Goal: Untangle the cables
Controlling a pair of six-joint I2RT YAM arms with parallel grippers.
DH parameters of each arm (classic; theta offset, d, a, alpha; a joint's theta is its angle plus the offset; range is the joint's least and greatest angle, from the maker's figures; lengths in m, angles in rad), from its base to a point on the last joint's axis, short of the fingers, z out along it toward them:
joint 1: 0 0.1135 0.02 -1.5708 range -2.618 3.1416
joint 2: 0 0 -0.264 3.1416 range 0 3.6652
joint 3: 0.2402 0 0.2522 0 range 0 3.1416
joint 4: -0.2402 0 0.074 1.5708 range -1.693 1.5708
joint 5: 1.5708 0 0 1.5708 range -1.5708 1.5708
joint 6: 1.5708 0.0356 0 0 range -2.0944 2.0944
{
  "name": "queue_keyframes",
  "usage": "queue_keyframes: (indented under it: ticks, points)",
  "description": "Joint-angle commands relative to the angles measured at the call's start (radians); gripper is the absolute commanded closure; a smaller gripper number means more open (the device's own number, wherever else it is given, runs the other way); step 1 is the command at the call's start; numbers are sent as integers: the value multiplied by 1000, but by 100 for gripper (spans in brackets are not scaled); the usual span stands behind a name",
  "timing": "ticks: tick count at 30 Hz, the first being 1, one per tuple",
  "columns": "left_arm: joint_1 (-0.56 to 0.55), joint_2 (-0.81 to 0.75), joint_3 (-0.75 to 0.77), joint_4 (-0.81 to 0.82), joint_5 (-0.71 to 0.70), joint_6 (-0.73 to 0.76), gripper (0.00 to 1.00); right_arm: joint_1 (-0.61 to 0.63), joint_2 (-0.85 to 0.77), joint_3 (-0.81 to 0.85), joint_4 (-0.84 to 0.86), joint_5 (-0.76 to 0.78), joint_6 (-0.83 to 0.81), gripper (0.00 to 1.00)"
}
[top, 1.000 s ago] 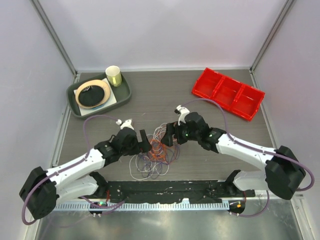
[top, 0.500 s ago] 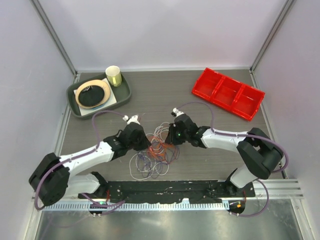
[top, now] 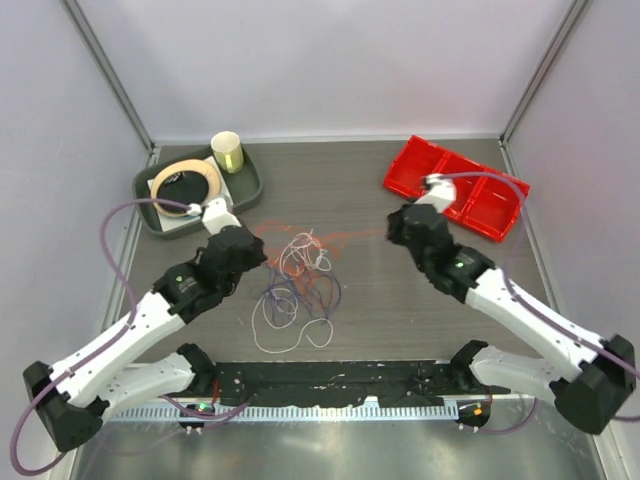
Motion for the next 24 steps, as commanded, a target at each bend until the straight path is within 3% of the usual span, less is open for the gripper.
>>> queue_keyframes:
  ticks: [1,5,6,10,11,13,16,18,20,21,23,24]
  points:
    - [29,-61,82,-182,-363,50,100,-133,-137,32,-260,371,-45,99]
    - [27,-70,151,-241,-447,50,94,-255,-213,53,-271,320,-108,99]
    - [27,-72,158,-233,-431,82,88,-260,-221,55,-259,290,-128,99]
    - [27,-84,136,-140,-330,139,84,-260,-230,72,-222,238,-177,99]
    - [29,-82,129,-138,-319,139,85,-263,-218,95,-236,282,-179,99]
    - [27,-79,112,-162,-353,116,99,-286,-196,131,-254,321,-183,99]
    - [31,-59,112,-328,-501,-27,100,-328,-138,280,-326,394,-185,99]
    - [52,-46,107,-407,-537,-83,100,-328,-89,331,-388,506,-179,99]
    - [66,-44,89,-391,-516,-88,100,-334,-78,375,-368,500,-221,99]
    - [76,-44,61,-347,-470,-79,98,-335,-78,385,-345,449,-237,99]
    - [84,-46,28,-287,-396,-44,81,-340,-81,431,-285,399,-257,99]
    - [86,-44,-14,-211,-358,-24,46,-341,-76,460,-277,385,-270,99]
